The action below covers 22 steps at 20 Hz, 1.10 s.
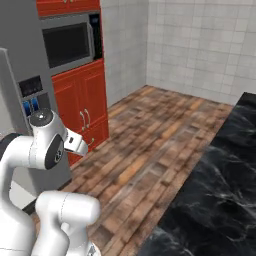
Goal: Take a sugar cube from the saucer and place it inside the coffee. Then, grab milk from the fridge and place it next to the coffee on the counter to sweeten the coffee.
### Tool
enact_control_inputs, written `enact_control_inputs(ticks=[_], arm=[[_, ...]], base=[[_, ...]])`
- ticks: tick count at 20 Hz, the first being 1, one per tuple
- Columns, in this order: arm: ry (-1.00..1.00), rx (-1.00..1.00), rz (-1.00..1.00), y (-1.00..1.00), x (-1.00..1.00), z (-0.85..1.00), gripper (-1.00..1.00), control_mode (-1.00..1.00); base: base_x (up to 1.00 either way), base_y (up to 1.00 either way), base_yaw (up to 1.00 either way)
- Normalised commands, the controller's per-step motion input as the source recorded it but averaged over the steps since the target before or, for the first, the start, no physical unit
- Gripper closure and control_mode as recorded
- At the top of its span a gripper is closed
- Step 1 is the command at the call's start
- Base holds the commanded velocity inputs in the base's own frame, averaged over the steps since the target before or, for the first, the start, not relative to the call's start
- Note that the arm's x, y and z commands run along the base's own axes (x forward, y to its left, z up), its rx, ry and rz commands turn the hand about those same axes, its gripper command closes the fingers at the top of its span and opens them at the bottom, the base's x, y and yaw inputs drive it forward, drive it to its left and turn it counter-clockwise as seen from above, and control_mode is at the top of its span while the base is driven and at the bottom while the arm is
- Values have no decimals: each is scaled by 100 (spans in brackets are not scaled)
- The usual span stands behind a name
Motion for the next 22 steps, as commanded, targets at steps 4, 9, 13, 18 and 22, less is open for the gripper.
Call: enact_control_inputs(ticks=[4,9,13,18,22], arm=[[0,0,0,0,0,0,-100,100],[0,0,0,0,0,0,-100,100],[0,0,0,0,0,0,-100,100],[0,0,0,0,0,0,-100,100],[0,0,0,0,0,0,-100,100]], base=[[100,31,-23],[100,22,-14],[100,-1,-12],[100,0,5],[65,0,65]])
